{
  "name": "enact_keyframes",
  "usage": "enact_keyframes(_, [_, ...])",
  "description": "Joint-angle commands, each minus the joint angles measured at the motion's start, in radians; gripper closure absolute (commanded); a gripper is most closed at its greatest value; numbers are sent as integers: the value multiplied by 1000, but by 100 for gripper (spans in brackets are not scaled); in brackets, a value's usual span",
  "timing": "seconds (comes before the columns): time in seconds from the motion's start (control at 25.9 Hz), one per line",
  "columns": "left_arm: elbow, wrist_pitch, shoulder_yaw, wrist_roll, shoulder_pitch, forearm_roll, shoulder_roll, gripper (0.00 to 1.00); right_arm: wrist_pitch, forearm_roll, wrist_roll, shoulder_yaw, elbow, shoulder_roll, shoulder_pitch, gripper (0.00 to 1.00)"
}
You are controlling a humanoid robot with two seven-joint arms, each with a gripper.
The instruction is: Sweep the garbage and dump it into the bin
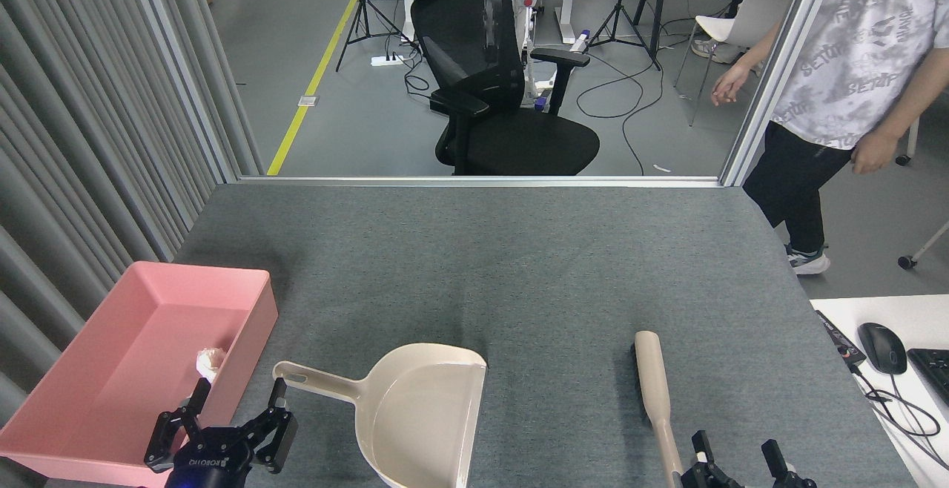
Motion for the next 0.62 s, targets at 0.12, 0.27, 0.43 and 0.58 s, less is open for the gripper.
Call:
enact_keyframes(0.12, [-1, -2, 0, 0, 1, 0, -3, 1, 12, 2, 25, 31, -10, 14, -6, 0])
enact_keyframes(0.27, [-1, -3, 0, 0, 6, 0, -3, 1, 9, 3, 29, 37, -16, 14, -5, 0])
enact_keyframes(0.43, [-1, -3, 0, 3, 9, 0, -4, 1, 10, 6, 31, 37, -16, 8, -5, 0])
enact_keyframes(0.58, [-1, -2, -2, 6, 10, 0, -4, 1, 29, 19, 43, 37, -18, 5, -6, 0])
